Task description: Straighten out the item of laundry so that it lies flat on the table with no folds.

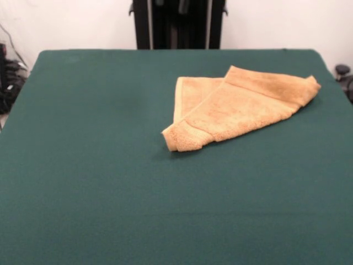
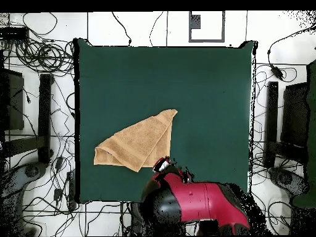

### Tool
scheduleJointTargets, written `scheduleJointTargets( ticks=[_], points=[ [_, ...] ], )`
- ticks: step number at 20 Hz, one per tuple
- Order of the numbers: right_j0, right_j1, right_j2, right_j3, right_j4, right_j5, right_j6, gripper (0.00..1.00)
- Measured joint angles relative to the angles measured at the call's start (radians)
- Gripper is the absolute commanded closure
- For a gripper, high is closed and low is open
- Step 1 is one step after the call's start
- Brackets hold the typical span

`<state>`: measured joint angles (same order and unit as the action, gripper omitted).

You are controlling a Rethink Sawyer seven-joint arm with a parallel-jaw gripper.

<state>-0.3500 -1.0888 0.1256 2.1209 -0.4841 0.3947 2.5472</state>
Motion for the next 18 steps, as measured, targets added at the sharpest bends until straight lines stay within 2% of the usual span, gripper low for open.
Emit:
scheduleJointTargets(
  ticks=[6, 18],
  points=[
    [-0.096, 0.053, 0.108, -0.032, 0.013, 0.011, 0.000, 0.00],
    [-0.172, 0.233, 0.223, -0.134, -0.027, 0.014, 0.000, 0.00]
  ],
)
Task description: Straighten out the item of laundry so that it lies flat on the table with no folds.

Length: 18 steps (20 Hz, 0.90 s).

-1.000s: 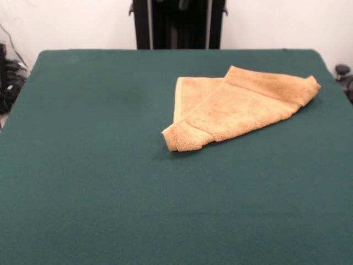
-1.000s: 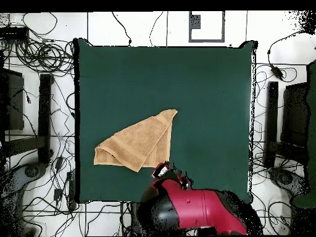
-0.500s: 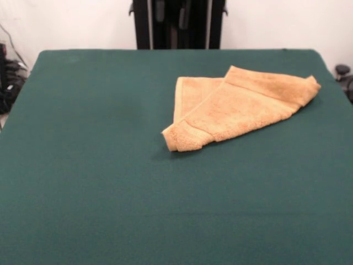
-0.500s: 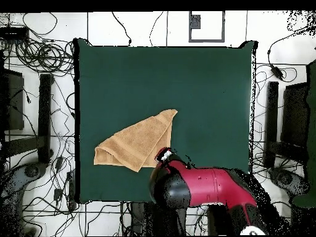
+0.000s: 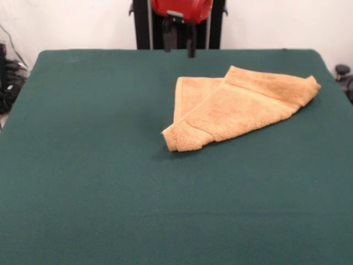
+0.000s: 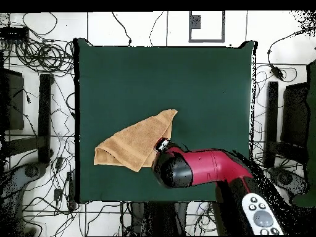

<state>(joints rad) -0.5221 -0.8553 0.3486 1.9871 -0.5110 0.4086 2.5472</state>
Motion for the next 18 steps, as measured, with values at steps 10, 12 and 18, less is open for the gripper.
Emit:
scheduleJointTargets(
  ticks=[10, 12, 18],
  points=[
    [-0.033, 0.079, 0.054, -0.059, -0.034, 0.007, 0.000, 0.00],
    [-0.028, 0.092, 0.055, -0.068, -0.047, 0.007, 0.000, 0.00],
    [-0.009, 0.117, 0.055, -0.094, -0.058, 0.007, 0.000, 0.00]
  ],
)
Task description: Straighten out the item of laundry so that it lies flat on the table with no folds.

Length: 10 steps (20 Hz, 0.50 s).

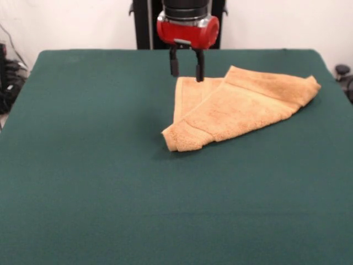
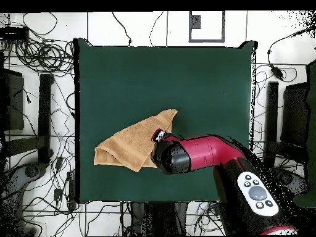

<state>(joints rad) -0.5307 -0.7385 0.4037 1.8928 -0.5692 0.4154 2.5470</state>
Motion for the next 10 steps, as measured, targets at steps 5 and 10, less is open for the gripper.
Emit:
scheduleJointTargets(
  ticks=[5, 10],
  points=[
    [0.046, 0.022, -0.005, -0.016, 0.000, 0.000, 0.000, 0.00],
    [0.140, 0.033, -0.049, -0.023, -0.007, -0.020, 0.000, 0.00]
  ],
)
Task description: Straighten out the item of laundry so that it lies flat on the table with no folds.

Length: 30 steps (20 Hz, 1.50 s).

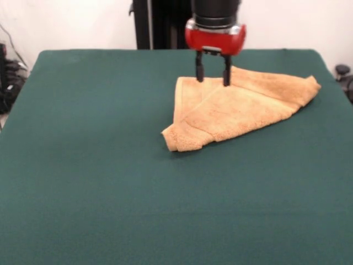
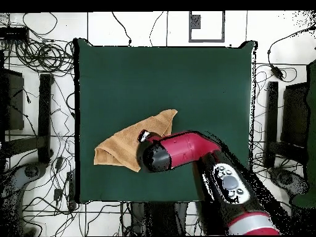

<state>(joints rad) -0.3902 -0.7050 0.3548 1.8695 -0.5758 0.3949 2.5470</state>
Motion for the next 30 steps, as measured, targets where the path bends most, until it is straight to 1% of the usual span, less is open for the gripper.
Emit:
scheduleJointTargets(
  ticks=[1, 4, 5, 10, 13, 17, 21, 28, 30],
  points=[
    [0.054, 0.007, -0.028, -0.002, -0.007, -0.024, 0.000, 0.00],
    [0.106, 0.020, -0.056, -0.005, -0.011, -0.058, 0.000, 0.00],
    [0.137, 0.031, -0.074, -0.006, -0.012, -0.083, 0.000, 0.00],
    [0.223, 0.073, -0.140, -0.012, -0.012, -0.164, 0.000, 0.00],
    [0.246, 0.098, -0.172, -0.014, -0.012, -0.194, 0.000, 0.00],
    [0.246, 0.125, -0.199, -0.014, -0.011, -0.217, 0.000, 0.00],
    [0.225, 0.140, -0.209, -0.014, -0.012, -0.225, 0.000, 0.00],
    [0.139, 0.142, -0.212, -0.014, -0.011, -0.241, 0.000, 0.00],
    [0.127, 0.142, -0.218, -0.014, -0.011, -0.245, 0.000, 0.00]
  ],
)
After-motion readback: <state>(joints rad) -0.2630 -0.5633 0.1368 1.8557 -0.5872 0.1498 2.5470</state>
